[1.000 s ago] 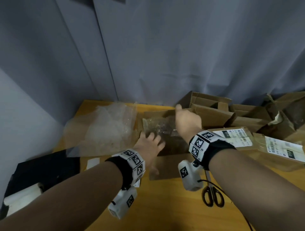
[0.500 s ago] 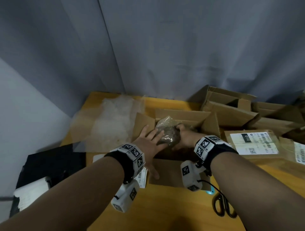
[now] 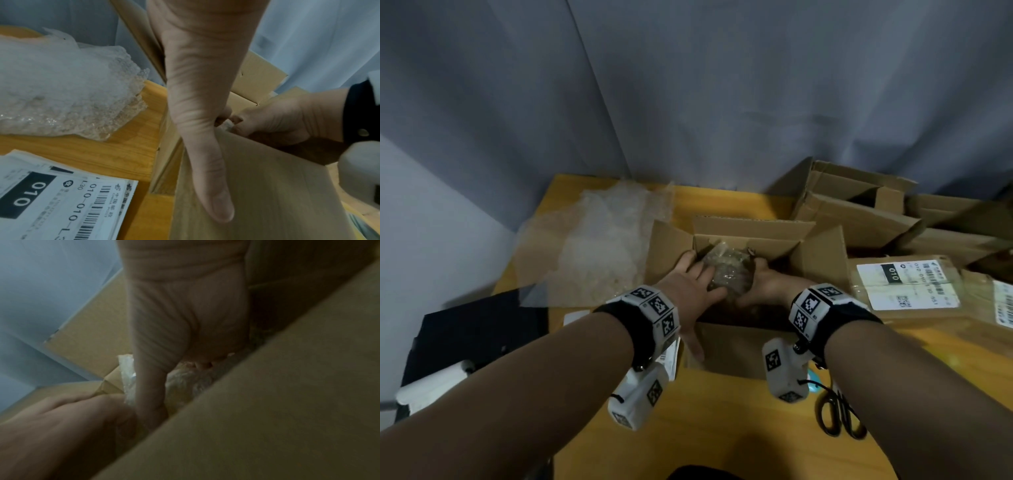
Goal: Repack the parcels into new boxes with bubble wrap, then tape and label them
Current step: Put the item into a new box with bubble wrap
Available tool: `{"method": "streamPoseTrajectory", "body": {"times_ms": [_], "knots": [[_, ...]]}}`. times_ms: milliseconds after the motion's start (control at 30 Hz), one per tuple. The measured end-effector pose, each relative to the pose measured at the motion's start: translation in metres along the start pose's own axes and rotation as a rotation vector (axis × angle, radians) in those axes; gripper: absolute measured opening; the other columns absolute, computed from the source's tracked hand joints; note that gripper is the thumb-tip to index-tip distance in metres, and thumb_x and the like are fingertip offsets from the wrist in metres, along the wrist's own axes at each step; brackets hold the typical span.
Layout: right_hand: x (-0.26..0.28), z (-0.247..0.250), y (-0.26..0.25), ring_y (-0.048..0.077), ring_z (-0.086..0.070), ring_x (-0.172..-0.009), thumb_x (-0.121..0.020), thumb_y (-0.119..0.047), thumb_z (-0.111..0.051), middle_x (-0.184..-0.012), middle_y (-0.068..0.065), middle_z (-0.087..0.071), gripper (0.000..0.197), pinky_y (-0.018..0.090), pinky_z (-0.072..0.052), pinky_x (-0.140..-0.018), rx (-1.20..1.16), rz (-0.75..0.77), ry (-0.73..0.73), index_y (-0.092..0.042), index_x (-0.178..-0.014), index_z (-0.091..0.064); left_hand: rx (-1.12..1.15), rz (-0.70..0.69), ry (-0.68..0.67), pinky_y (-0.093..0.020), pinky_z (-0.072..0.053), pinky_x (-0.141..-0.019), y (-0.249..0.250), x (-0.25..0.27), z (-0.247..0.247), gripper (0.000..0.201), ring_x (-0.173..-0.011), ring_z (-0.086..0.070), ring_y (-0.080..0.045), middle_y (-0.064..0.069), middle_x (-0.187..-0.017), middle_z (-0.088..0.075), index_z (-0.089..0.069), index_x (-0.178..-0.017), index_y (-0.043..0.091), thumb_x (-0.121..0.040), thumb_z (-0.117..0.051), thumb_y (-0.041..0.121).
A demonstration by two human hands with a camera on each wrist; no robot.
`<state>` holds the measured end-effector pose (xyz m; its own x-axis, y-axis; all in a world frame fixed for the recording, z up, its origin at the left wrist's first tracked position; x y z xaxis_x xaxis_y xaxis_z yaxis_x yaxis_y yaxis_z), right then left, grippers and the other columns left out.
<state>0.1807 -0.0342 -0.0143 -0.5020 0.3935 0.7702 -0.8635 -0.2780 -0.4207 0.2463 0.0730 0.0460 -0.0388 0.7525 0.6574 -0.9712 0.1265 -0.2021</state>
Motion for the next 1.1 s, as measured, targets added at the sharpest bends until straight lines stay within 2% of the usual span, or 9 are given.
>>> {"method": "streamPoseTrajectory", "body": {"times_ms": [100, 167, 267, 367, 533, 633, 767, 933, 1100], "knots": [[0.0, -0.003, -0.006, 0.02, -0.058, -0.11, -0.074, -0.024, -0.079, -0.122, 0.006, -0.061, 0.055, 0.032, -0.047, -0.094, 0.026, 0.099, -0.031, -0.017, -0.122, -0.054, 0.01, 0.017, 0.023, -0.061, 0.013, -0.11, 0.004, 0.0, 0.0, 0.116, -0.143, 0.001, -0.038, -0.023, -0.155, -0.001, -0.015, -0.146, 0.024, -0.056, -0.066, 0.078], [0.002, -0.003, -0.005, 0.019, -0.062, -0.102, -0.072, -0.024, -0.08, -0.109, 0.004, -0.066, 0.042, 0.031, -0.05, -0.088, 0.032, 0.135, -0.014, -0.019, -0.11, -0.061, 0.02, 0.028, 0.019, -0.062, 0.014, -0.11, 0.007, -0.001, -0.001, 0.112, -0.144, 0.001, -0.039, -0.026, -0.155, 0.002, -0.013, -0.146, 0.025, -0.061, -0.07, 0.07], [0.008, 0.004, -0.007, 0.017, -0.058, -0.103, -0.067, -0.03, -0.082, -0.117, 0.003, -0.061, 0.056, 0.029, -0.048, -0.086, 0.09, 0.159, 0.093, -0.02, -0.115, -0.056, 0.08, 0.033, 0.065, -0.059, 0.017, -0.109, 0.009, 0.001, 0.002, 0.108, -0.142, -0.012, -0.039, -0.026, -0.153, -0.005, -0.012, -0.145, 0.026, -0.063, -0.074, 0.061], [0.021, 0.017, -0.014, 0.026, -0.04, -0.123, -0.064, -0.046, -0.079, -0.131, 0.005, -0.043, 0.087, 0.04, -0.033, -0.103, 0.457, 0.15, 0.312, -0.018, -0.135, -0.038, 0.168, 0.015, 0.147, -0.055, 0.016, -0.11, 0.005, 0.005, 0.002, 0.121, -0.134, -0.035, -0.032, -0.016, -0.152, -0.02, 0.001, -0.147, 0.03, -0.059, -0.075, 0.065], [0.034, 0.016, -0.03, 0.03, -0.027, -0.133, -0.072, -0.035, -0.076, -0.146, 0.009, -0.026, 0.092, 0.048, -0.021, -0.109, 0.687, 0.264, 0.484, -0.017, -0.145, -0.021, 0.197, 0.042, 0.225, -0.053, -0.009, -0.113, -0.004, 0.008, 0.001, 0.135, -0.127, -0.031, -0.023, -0.003, -0.142, -0.029, 0.007, -0.15, 0.024, -0.051, -0.064, 0.082], [0.032, 0.008, -0.023, 0.032, -0.019, -0.139, -0.079, -0.023, -0.071, -0.152, 0.011, -0.016, 0.086, 0.052, -0.019, -0.112, 0.708, 0.244, 0.403, -0.02, -0.147, -0.018, 0.193, 0.055, 0.238, -0.051, -0.009, -0.113, 0.0, 0.008, 0.003, 0.134, -0.132, -0.019, -0.025, -0.004, -0.146, -0.017, 0.004, -0.151, 0.018, -0.054, -0.065, 0.08], [0.03, 0.003, -0.011, 0.033, -0.011, -0.143, -0.075, -0.043, -0.075, -0.156, 0.011, -0.001, 0.105, 0.044, -0.017, -0.115, 0.44, 0.235, 0.208, -0.024, -0.151, -0.004, 0.151, 0.057, 0.16, -0.054, 0.011, -0.113, -0.001, 0.003, 0.001, 0.138, -0.145, 0.01, -0.027, -0.005, -0.158, 0.015, 0.007, -0.15, 0.011, -0.055, -0.063, 0.081], [0.042, 0.015, -0.017, 0.026, -0.032, -0.134, -0.08, -0.044, -0.069, -0.144, 0.002, -0.03, 0.072, 0.039, -0.028, -0.109, 0.333, 0.32, 0.321, -0.031, -0.139, -0.03, 0.164, 0.086, -0.02, -0.052, 0.02, -0.111, -0.01, -0.011, 0.0, 0.146, -0.145, 0.012, -0.027, -0.009, -0.159, 0.012, 0.017, -0.148, 0.01, -0.051, -0.062, 0.085], [0.033, 0.003, -0.009, 0.027, -0.023, -0.143, -0.091, -0.055, -0.049, -0.158, 0.003, -0.022, 0.074, 0.042, -0.019, -0.117, 0.409, 0.191, 0.18, -0.03, -0.152, -0.015, 0.155, 0.054, -0.016, -0.054, 0.019, -0.111, -0.008, -0.011, -0.002, 0.145, -0.143, 0.019, -0.031, -0.009, -0.157, 0.02, 0.018, -0.149, 0.017, -0.049, -0.06, 0.087]]}}
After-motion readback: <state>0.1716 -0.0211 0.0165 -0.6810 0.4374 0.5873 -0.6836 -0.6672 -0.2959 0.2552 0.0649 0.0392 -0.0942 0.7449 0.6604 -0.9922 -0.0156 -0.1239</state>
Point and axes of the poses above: each hand's wrist, its own x-axis away from the middle knuckle, its own z-axis out of the back of the hand, y = z × x, the point moved 8 cm from there along -x, towards the middle knuckle
